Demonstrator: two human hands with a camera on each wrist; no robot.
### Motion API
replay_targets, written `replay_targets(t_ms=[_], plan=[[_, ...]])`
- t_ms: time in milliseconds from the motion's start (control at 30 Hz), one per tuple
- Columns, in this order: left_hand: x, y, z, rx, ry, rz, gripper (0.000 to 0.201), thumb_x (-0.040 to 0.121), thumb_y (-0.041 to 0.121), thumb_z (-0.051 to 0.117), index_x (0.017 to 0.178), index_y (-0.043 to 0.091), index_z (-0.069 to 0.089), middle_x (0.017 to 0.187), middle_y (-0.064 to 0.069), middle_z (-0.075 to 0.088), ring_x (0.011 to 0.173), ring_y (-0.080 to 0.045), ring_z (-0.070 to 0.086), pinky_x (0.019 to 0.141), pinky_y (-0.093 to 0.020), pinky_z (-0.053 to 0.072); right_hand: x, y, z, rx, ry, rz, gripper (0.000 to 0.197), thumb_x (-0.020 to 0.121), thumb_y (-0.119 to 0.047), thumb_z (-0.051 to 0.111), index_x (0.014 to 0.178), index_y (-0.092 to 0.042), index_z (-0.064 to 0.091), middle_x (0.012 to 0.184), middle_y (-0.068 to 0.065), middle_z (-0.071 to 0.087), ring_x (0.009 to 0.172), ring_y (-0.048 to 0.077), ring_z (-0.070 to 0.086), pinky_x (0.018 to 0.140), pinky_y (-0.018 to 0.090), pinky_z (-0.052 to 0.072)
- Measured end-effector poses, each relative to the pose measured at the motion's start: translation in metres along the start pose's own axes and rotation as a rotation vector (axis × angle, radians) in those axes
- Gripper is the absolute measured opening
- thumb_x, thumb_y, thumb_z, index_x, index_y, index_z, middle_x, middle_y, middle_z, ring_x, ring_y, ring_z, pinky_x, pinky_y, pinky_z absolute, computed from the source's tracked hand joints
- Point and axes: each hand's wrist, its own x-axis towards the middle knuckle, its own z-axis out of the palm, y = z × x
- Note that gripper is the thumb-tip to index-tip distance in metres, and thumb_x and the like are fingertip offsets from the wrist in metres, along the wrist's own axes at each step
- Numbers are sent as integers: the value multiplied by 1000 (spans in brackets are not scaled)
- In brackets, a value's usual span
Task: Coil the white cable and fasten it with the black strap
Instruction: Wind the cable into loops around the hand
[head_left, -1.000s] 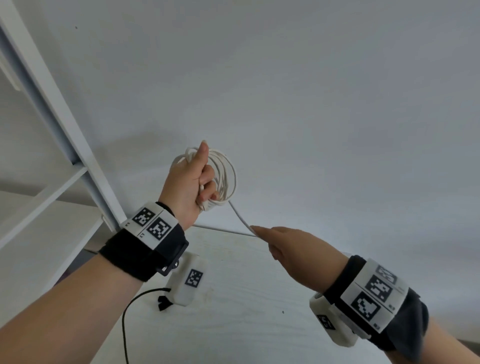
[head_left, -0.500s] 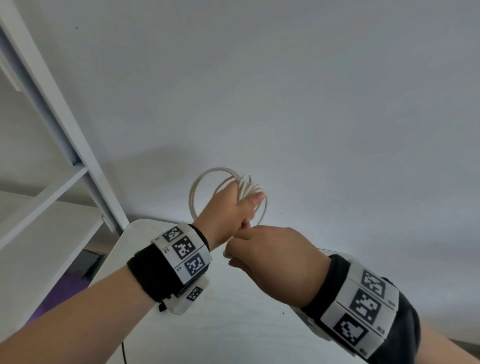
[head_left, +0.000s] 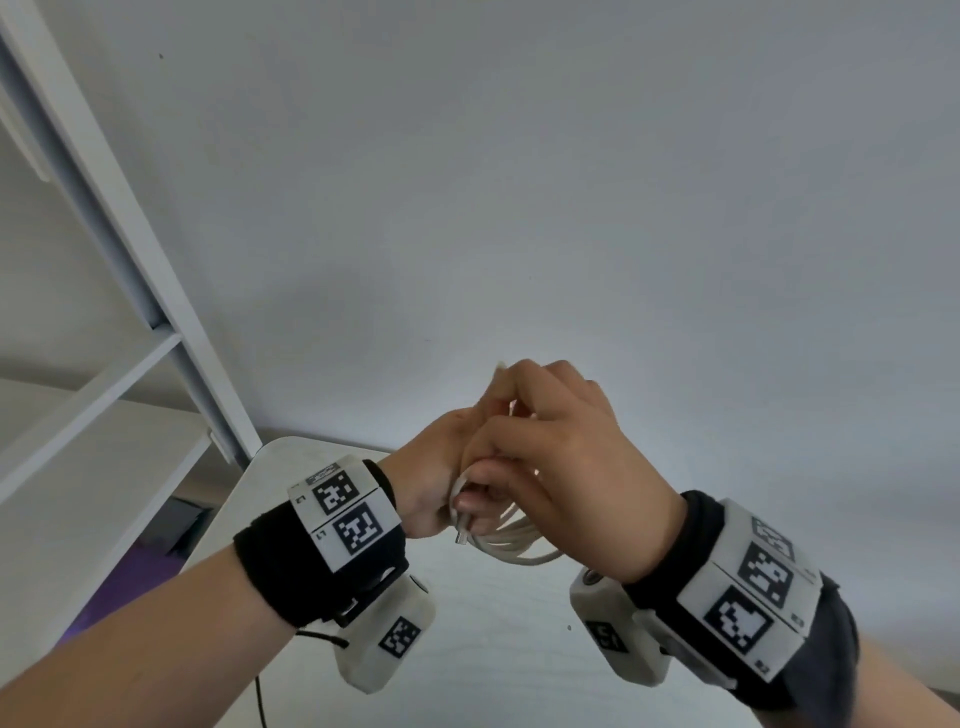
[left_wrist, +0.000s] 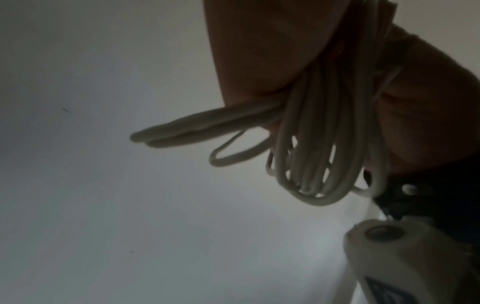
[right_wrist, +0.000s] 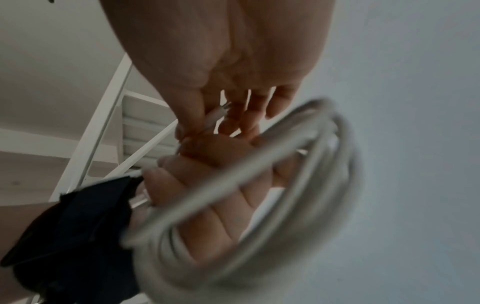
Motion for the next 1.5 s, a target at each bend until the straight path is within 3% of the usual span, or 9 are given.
replay_targets(t_ms=[100,233,367,767,933,1067,1200,1367,1500], plan=[[-5,7,3,-94,-128,-8,66,69,78,22,63,15,42,29,4,28,22,-5,22,36,-9,21,-2,2,0,96,81,68,21,78,-43,52,71,-30,66,91,-14,44,82,12,41,77,32,36],[-11,12,7,-22,-247,24,82,72,77,4,58,19,60,33,3,35,21,-3,21,33,-8,24,-2,11,-3,318,128,209,18,77,-41,57,70,-28,67,104,-14,51,106,11,49,88,27,41],[-13,17,8,50,-287,15,75,66,78,11,63,11,45,35,5,34,22,-2,22,33,-8,26,-4,14,-2,534,152,221,16,79,-19,63,65,-12,64,95,2,69,111,-5,54,80,6,42],[-20,27,11,261,-391,-47,69,70,77,14,52,17,45,40,7,31,25,-1,23,36,-13,31,-7,23,2,386,162,149,30,81,-45,49,89,-17,41,80,-1,56,70,13,54,62,24,44],[-14,31,12,468,-250,84,95,70,76,22,93,-10,57,49,5,31,35,-7,28,47,-23,45,-7,30,5,263,191,135,19,83,-45,46,89,-28,39,83,-20,44,72,-2,48,62,10,38],[-16,30,13,548,-103,213,63,73,67,28,64,23,71,56,4,34,44,-9,36,55,-24,49,-8,34,11,225,235,222,25,83,-52,45,87,-29,36,81,-12,53,73,2,54,61,9,40],[-11,20,8,578,56,319,69,75,65,34,86,7,70,62,3,39,47,-8,41,60,-27,52,-2,35,15,214,210,317,30,81,-60,40,80,-31,31,67,-15,53,59,3,53,55,14,40],[-3,6,0,633,251,453,61,71,65,41,90,9,57,60,9,52,48,-4,50,69,-44,58,5,39,25,229,222,347,21,88,-34,50,84,-20,35,63,-14,49,56,4,51,51,16,39],[1,-2,-11,682,323,554,34,81,53,43,95,21,46,71,8,61,57,-1,56,68,-27,55,12,38,37,333,289,403,28,89,-17,53,75,-28,31,56,-14,48,55,-2,52,50,11,39]])
